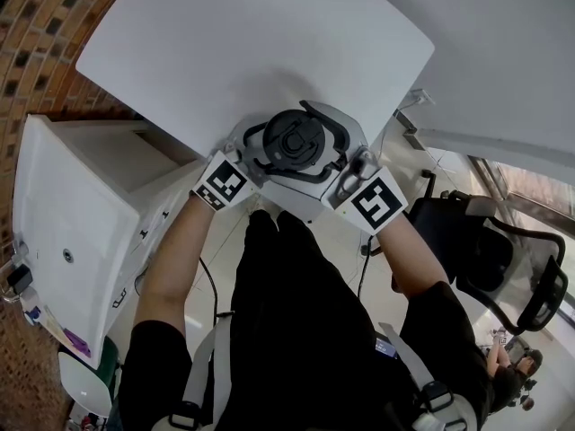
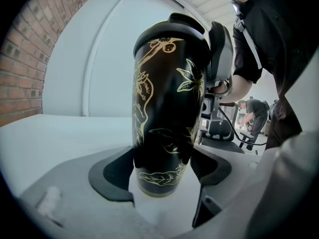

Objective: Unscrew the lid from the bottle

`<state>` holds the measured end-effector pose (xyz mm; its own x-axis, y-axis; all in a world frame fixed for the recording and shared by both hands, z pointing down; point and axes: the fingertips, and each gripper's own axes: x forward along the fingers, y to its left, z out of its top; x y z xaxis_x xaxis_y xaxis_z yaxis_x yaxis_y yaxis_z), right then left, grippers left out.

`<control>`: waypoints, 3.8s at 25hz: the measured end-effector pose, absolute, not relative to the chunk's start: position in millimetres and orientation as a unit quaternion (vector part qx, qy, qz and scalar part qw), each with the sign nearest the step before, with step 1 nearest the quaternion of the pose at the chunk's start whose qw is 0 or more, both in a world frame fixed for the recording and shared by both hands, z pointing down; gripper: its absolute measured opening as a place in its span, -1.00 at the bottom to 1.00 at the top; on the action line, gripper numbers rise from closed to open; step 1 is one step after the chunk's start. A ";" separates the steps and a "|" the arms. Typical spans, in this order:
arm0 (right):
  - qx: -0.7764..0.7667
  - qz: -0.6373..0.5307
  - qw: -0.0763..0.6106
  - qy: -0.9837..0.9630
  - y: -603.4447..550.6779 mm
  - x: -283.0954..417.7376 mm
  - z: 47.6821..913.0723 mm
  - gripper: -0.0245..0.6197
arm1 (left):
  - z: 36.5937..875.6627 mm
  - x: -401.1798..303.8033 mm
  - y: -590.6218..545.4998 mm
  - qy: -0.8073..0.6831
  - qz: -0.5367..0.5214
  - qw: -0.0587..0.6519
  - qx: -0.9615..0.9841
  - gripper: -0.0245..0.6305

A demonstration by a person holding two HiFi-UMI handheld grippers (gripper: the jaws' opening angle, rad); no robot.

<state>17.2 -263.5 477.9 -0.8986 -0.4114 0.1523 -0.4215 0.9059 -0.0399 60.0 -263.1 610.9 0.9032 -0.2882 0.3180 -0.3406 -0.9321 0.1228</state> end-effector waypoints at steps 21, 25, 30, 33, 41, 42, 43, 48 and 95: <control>0.084 0.053 0.064 -0.993 -260.1 11.3 467.1 0.50 | 611.6 59.1 -262.9 -0.162 0.150 0.089 0.971 0.18; 0.100 0.078 0.027 -0.992 -266.6 15.8 450.6 0.50 | 611.7 58.9 -263.6 -0.162 0.150 0.088 0.971 0.18; 0.136 0.095 -0.015 -0.986 -279.2 32.4 436.5 0.50 | 612.4 56.1 -264.7 -0.161 0.149 0.088 0.972 0.19; 0.161 0.095 -0.026 -0.982 -284.2 54.2 436.9 0.50 | 611.7 57.2 -263.9 -0.165 0.150 0.087 0.971 0.20; 0.189 0.106 -0.029 -0.976 -281.1 75.3 436.5 0.50 | 609.7 50.7 -264.0 -0.178 0.157 0.104 0.966 0.21; 0.191 0.107 -0.030 -0.975 -280.5 76.0 436.2 0.50 | 609.8 48.1 -263.7 -0.181 0.163 0.102 0.965 0.21; 0.193 0.107 -0.029 -0.975 -279.6 76.3 436.1 0.50 | 610.3 44.9 -262.8 -0.186 0.167 0.103 0.963 0.21; 0.188 0.097 -0.018 -0.977 -267.9 74.3 437.4 0.50 | 615.7 23.7 -245.5 -0.217 0.181 0.129 0.951 0.20; 0.359 0.056 -0.084 -0.928 65.3 70.3 311.2 0.50 | 374.2 -58.9 54.3 -0.212 0.007 0.074 0.974 -0.92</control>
